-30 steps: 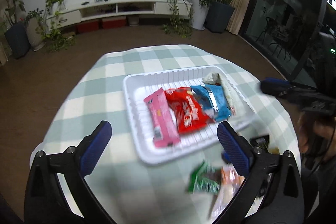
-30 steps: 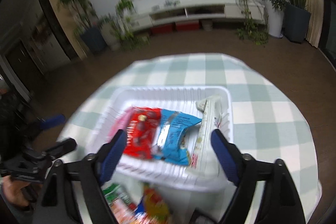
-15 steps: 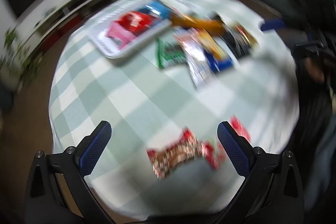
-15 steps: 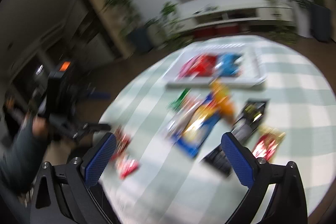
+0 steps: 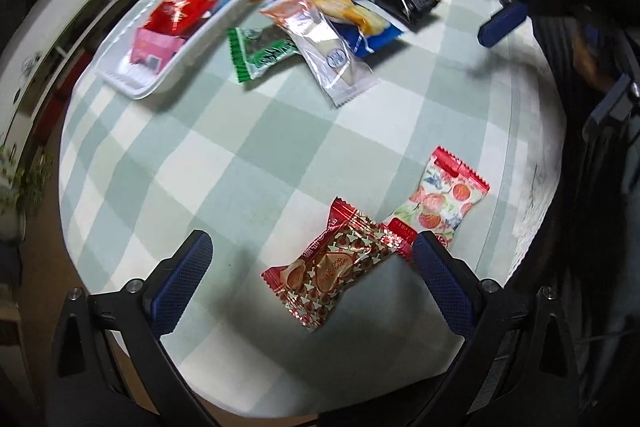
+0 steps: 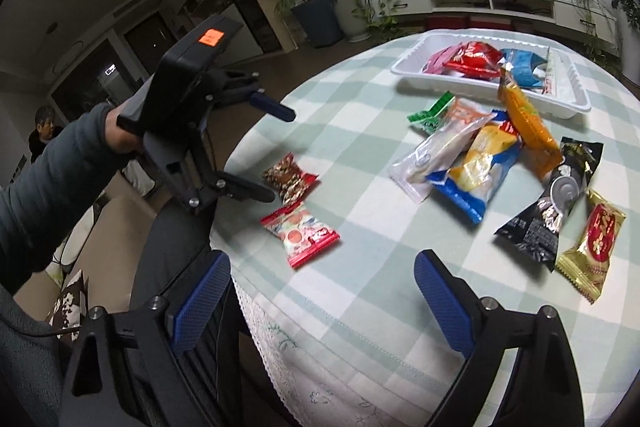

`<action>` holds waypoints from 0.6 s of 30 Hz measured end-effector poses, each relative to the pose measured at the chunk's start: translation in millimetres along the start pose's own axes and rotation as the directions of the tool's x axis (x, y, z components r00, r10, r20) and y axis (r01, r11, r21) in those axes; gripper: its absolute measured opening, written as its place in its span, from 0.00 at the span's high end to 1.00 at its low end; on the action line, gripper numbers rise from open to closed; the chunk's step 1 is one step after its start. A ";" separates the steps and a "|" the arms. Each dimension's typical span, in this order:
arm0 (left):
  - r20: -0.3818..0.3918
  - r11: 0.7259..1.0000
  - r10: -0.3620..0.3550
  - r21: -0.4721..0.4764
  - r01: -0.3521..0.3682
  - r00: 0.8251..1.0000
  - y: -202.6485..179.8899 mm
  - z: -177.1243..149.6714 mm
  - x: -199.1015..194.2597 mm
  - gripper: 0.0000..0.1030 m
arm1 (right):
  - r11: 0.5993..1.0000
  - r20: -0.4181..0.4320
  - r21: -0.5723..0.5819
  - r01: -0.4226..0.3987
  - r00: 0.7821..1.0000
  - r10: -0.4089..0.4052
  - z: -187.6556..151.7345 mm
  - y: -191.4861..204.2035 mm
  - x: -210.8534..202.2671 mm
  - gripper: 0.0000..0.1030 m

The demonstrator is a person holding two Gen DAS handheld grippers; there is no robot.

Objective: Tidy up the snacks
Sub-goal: 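Move the left tool toward the red-and-white wrapped candies on the table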

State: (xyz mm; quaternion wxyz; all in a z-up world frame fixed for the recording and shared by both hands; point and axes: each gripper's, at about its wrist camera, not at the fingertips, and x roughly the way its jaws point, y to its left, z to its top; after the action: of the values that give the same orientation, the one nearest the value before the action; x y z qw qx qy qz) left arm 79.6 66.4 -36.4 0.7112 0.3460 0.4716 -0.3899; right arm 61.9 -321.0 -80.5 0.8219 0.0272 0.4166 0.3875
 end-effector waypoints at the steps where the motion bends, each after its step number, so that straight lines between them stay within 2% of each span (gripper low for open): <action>1: -0.003 1.000 -0.011 0.004 0.011 1.000 2.6 1.1 3.1 0.02 | 1.000 -0.002 0.005 0.000 1.000 0.000 -0.1 -1.5 1.2 0.07; 3: -0.022 0.999 -0.034 0.025 0.035 0.999 3.4 0.3 8.8 0.06 | 1.000 -0.005 0.017 -0.004 1.000 0.004 -0.2 -4.5 2.8 0.08; 7: -0.078 0.995 -0.081 0.046 0.085 0.994 7.4 0.3 26.9 0.30 | 1.000 -0.020 0.029 -0.010 1.000 0.011 -0.3 -6.5 8.6 0.09; 9: -0.089 0.991 -0.127 0.035 0.130 0.988 10.4 0.2 32.5 0.38 | 0.999 -0.028 0.031 -0.012 1.000 0.013 -1.6 -6.8 11.7 0.09; 13: -0.085 0.988 -0.152 0.023 0.154 0.985 15.7 -0.4 33.4 0.40 | 0.999 -0.039 0.037 -0.015 0.999 0.017 -2.4 -8.7 14.3 0.10; 18: -0.087 0.989 -0.148 0.016 0.150 0.985 17.3 -1.4 34.2 0.40 | 1.000 -0.050 0.020 -0.021 0.999 0.022 1.8 -4.8 19.0 0.10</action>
State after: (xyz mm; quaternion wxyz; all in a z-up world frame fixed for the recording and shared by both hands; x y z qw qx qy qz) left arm 102.8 67.7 -66.8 0.6553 0.3342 0.5218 -0.4320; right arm 72.8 -311.3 -93.7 0.8067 0.0300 0.4405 0.3928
